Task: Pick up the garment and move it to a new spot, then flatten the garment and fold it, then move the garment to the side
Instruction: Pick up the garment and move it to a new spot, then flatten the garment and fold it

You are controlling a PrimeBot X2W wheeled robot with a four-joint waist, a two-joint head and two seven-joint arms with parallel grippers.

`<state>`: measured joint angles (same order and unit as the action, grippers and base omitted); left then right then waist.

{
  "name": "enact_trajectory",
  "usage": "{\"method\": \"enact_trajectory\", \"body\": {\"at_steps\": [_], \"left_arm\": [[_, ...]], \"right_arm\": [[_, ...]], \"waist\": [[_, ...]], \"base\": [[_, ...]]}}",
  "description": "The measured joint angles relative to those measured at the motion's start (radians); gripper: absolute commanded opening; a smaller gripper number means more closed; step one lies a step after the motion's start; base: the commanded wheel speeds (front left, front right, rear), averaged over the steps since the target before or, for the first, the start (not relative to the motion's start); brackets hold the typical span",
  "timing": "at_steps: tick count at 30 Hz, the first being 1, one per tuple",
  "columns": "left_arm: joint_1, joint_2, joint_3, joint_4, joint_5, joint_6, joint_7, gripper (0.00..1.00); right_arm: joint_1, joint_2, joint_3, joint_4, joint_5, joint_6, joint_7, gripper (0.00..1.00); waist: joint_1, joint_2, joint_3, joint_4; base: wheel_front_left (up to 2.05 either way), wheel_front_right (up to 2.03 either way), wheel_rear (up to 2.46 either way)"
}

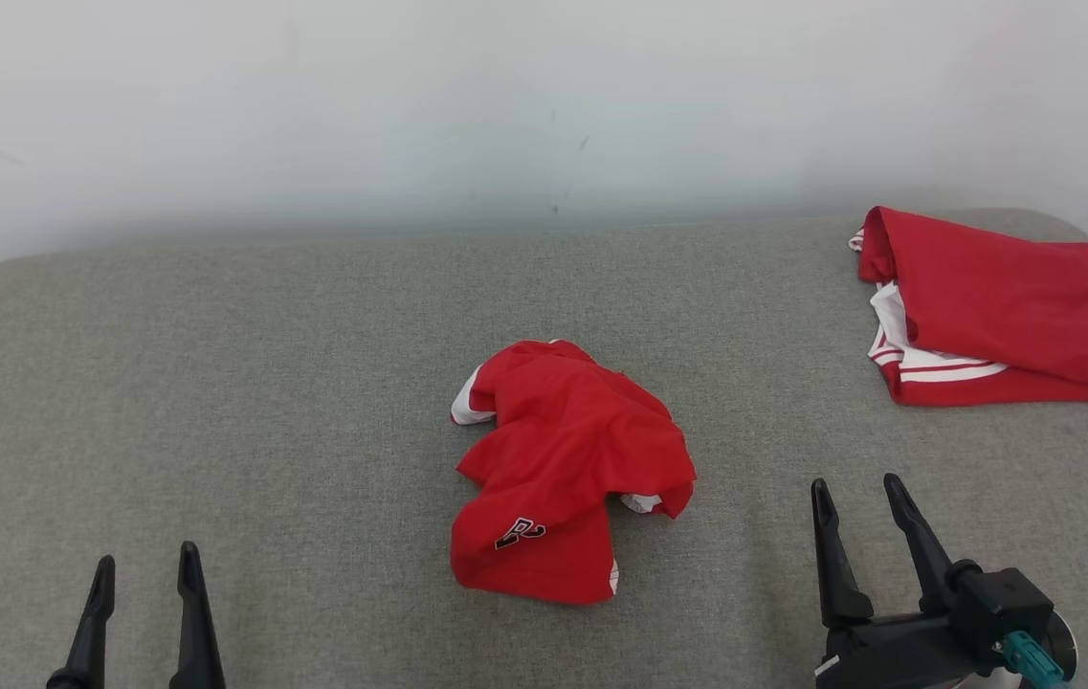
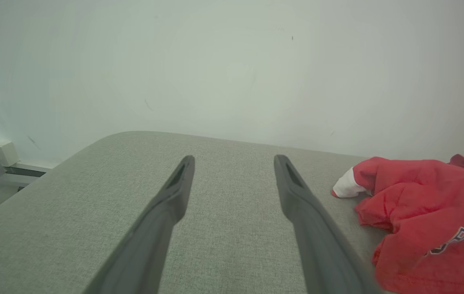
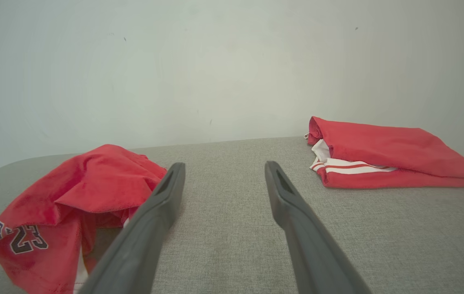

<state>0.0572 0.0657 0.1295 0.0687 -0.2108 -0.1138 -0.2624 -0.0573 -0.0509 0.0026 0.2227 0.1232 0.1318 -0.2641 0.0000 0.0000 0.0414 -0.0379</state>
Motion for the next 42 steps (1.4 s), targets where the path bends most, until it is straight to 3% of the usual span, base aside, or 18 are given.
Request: {"method": "enact_trajectory", "body": {"at_steps": [34,38,42], "left_arm": [[-0.002,-0.014,0.017,0.024,0.02,-0.015,0.0,1.0],[-0.002,-0.014,-0.014,0.045,0.001,-0.015,0.0,1.0],[-0.003,-0.015,-0.128,0.072,-0.002,-0.016,0.0,1.0]], "right_arm": [[-0.001,0.0,0.002,0.011,0.002,0.0,0.0,1.0],[0.0,0.0,0.003,0.011,0.002,0.0,0.0,1.0],[0.0,0.0,0.007,0.011,0.004,0.0,0.0,1.0]], "waist": [[0.0,0.0,0.002,-0.001],[0.0,0.0,0.0,-0.003],[0.0,0.0,0.002,-0.006]], "base": [[0.0,0.0,0.0],[0.0,0.0,0.0],[0.0,0.0,0.0]]}}
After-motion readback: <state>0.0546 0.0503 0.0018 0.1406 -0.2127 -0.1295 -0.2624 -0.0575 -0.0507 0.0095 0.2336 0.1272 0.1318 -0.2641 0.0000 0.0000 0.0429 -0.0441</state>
